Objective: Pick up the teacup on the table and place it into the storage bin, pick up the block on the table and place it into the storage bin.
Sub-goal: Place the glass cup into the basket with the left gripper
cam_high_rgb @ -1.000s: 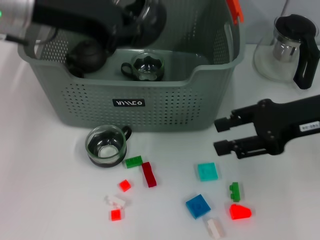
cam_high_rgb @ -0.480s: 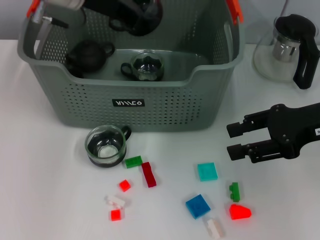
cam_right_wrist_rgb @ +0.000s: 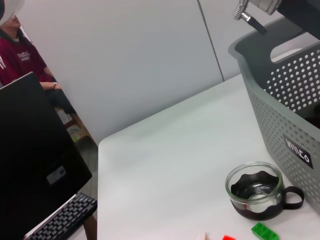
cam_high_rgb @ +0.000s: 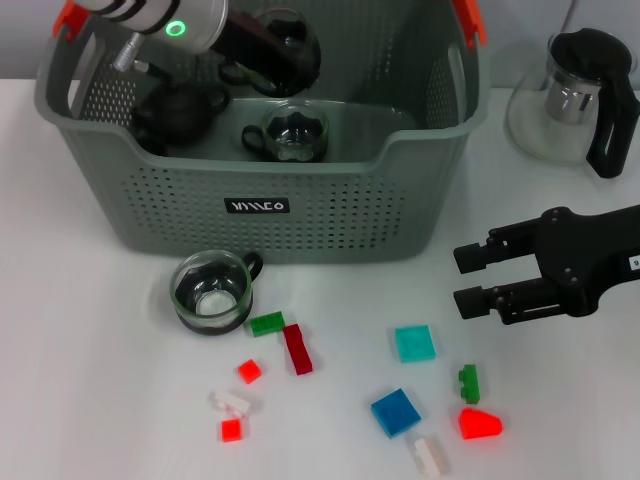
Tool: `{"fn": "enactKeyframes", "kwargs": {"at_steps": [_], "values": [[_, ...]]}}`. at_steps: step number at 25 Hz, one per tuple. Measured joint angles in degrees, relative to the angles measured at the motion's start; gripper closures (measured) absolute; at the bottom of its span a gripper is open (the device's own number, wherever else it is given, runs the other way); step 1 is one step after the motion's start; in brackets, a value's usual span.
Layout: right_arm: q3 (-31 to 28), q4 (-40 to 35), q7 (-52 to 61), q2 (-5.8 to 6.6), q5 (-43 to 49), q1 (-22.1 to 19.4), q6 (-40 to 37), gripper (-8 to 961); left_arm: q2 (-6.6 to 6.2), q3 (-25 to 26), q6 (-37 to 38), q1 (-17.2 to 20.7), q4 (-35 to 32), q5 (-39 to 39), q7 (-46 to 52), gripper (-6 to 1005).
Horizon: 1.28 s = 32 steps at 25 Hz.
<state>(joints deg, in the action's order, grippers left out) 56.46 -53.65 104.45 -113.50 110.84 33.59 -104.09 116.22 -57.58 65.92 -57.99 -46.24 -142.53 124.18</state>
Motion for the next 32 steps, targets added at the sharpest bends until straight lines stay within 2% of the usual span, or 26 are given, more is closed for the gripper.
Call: {"fn": "enactKeyframes", "kwargs": {"at_steps": [4,15,32], "values": [[0.0,0.0,0.0,-0.2,0.0,0.0,0.0,312,0.15,-0.6,-2.2,-0.3,1.8,-0.6,0.0,948],[0.0,0.3,-0.7,-0.4,0.1,-0.2,0.2,311,2.44,-3.2,-7.6,-0.3,4.0,-3.6,0.0,948],[0.0,0.6,-0.8,-0.41,0.1,0.1,0.3,311,3.17,-3.9,-9.5,-0.1,5.0,-4.5,-0.5,949]]}}
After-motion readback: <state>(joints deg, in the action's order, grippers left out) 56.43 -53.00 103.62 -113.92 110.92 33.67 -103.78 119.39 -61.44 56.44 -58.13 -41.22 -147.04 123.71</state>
